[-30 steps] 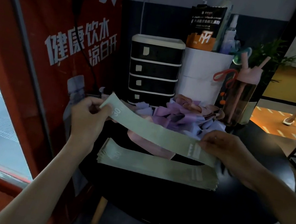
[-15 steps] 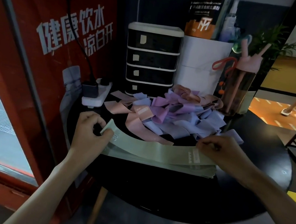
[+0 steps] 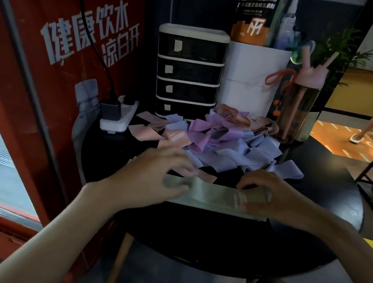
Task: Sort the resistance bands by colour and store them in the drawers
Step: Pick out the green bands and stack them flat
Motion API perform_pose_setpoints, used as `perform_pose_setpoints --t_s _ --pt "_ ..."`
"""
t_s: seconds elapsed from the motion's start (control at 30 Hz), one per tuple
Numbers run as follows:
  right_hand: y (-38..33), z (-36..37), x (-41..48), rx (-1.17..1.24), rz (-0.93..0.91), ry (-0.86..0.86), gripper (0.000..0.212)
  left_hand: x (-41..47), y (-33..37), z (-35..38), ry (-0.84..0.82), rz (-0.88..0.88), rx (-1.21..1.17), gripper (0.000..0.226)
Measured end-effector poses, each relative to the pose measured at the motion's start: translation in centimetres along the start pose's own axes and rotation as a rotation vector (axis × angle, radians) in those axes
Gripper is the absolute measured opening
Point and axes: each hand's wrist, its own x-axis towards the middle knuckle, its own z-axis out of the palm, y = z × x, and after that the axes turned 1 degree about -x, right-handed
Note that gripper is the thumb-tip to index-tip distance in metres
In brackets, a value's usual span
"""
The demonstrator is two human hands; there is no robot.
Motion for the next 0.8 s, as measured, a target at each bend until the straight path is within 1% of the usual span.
perform_pose_setpoints --t_s 0.07,0.13,0.23,0.37,0.43,0.5,0.57,0.63,0.7,0.77,0.8 --pt "0.1 0.4 -0.1 -0.034 -0.004 -0.025 0.039 1.0 0.3 1.5 -0.166 0.024 0.04 0.043" --pt "0.1 0.6 -0.2 -0.006 0.003 -0.011 0.034 1.5 -0.2 2.5 -0.233 0.042 0.024 0.041" --pt "-0.2 0.9 -0.3 0.105 0.018 -0.007 0.029 1.7 -1.1 3.1 -0.239 -0.008 -0.037 0.034" --pt "-0.4 0.9 -0.4 0.063 0.001 0.01 0.03 1.7 -1.4 3.3 -0.257 0.003 -0.046 0.03" --pt "-0.4 0.7 -0.4 0.043 -0.02 0.004 0.029 1.9 -1.3 3.1 -0.281 0.001 -0.049 0.032" --pt "-0.6 0.4 -0.2 0.072 -0.022 -0.016 0.03 2.5 -0.6 2.7 -0.296 -0.046 -0.047 0.039" --pt "-0.6 -0.4 0.5 0.134 0.003 0.02 0.043 4.1 0.3 2.2 -0.235 -0.128 -0.091 0.04" --pt "-0.1 -1.4 2.0 0.11 0.022 0.144 0.046 6.6 1.2 1.9 -0.093 -0.156 -0.039 0.034" --pt "0.2 -2.5 4.1 0.085 0.01 0.276 0.034 10.0 1.3 2.1 0.027 -0.166 0.054 0.029" --pt "0.2 -3.7 6.4 0.108 -0.015 0.392 0.02 13.4 0.5 3.0 0.126 -0.248 0.089 0.027" --pt "0.1 -4.2 7.7 0.107 -0.029 0.429 0.018 15.0 -0.2 3.6 0.153 -0.31 0.084 0.028"
